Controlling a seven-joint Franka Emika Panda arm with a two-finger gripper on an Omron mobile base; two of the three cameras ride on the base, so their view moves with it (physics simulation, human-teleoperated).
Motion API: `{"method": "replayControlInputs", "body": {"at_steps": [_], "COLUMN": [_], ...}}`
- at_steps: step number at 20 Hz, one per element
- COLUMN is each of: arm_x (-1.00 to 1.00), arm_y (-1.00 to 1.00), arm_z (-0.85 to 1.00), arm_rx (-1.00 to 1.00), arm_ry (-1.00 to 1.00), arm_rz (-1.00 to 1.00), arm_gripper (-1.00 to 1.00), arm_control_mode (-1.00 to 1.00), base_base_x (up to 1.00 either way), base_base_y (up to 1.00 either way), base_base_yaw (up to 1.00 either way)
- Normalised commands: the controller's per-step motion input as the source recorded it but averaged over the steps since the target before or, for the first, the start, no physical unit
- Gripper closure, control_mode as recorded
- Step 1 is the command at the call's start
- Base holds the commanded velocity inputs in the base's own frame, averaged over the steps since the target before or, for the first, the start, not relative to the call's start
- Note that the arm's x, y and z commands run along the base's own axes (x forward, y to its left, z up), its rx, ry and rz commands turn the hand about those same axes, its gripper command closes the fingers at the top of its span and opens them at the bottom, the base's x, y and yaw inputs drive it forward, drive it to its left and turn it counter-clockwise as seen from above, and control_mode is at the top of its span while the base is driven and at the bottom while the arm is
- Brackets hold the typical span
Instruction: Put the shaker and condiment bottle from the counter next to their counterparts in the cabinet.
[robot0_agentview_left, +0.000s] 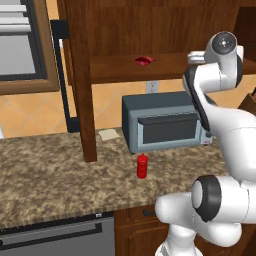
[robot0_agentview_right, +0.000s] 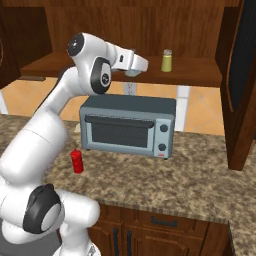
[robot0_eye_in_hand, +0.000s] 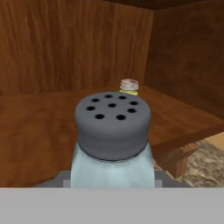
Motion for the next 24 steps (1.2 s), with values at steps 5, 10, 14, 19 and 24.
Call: {"method": "replayControlInputs", "body": {"at_steps": [5, 10, 14, 19, 24], "arm_x": [0.48, 0.15, 0.12, 0.37, 0.36], "arm_y": [0.00, -0.29, -0.36, 0.03, 0.00], "arm_z": [0.00, 0.00, 0.00, -0.05, -0.02], "arm_rx": [0.04, 0.00, 0.00, 0.02, 0.00], "arm_ry": [0.00, 0.01, 0.00, 0.00, 0.00], "arm_rz": [0.00, 0.00, 0.00, 0.02, 0.00], "arm_gripper": [1.00, 1.00, 1.00, 1.00, 1.00], "arm_control_mode": [-1.00, -1.00, -1.00, -1.00, -1.00], "base_base_x": [0.00, 0.00, 0.00, 0.00, 0.00], "base_base_y": [0.00, 0.00, 0.00, 0.00, 0.00], "base_base_yaw": [0.00, 0.00, 0.00, 0.00, 0.00]}}
